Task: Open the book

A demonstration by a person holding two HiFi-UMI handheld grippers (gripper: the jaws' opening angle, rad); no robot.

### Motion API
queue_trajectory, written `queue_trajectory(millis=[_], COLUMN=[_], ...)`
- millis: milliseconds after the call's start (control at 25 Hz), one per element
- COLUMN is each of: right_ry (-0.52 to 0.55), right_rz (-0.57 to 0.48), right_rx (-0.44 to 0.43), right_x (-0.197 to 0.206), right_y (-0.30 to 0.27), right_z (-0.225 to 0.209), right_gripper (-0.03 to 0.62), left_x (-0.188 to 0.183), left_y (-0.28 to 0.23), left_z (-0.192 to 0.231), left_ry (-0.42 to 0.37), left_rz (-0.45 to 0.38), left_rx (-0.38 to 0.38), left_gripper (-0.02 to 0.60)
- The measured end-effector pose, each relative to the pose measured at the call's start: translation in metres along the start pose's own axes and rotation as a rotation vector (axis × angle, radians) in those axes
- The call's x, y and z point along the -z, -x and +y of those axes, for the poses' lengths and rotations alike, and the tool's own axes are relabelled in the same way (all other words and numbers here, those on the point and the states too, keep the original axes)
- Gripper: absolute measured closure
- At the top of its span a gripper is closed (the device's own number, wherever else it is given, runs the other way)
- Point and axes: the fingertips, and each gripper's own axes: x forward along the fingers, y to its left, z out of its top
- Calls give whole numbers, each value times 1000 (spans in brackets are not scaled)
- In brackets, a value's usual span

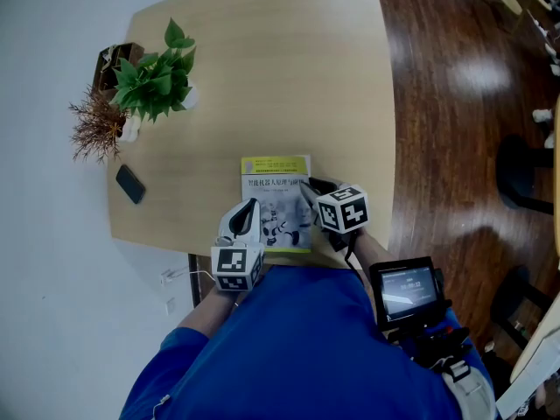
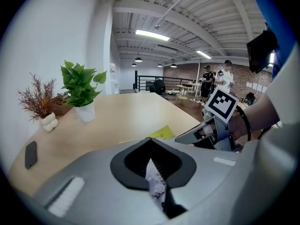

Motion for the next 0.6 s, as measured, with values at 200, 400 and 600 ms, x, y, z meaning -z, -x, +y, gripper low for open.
queue_trajectory(millis=[200,400,600], right_ry=[13,63,43], right_rz=[40,55,69], right_rx=[-43,-67,-85], right_x=[7,3,5], right_y=[-4,-9,-9], right_z=[-5,-4,-3], right_gripper=[511,511,516], left_x=[2,2,2], left_y=[1,2,3], left_z=[-1,-1,0], left_ry=[5,16,8], left_rz=[1,3,-1], left_rx=[1,-5,-14], left_gripper=[575,575,575])
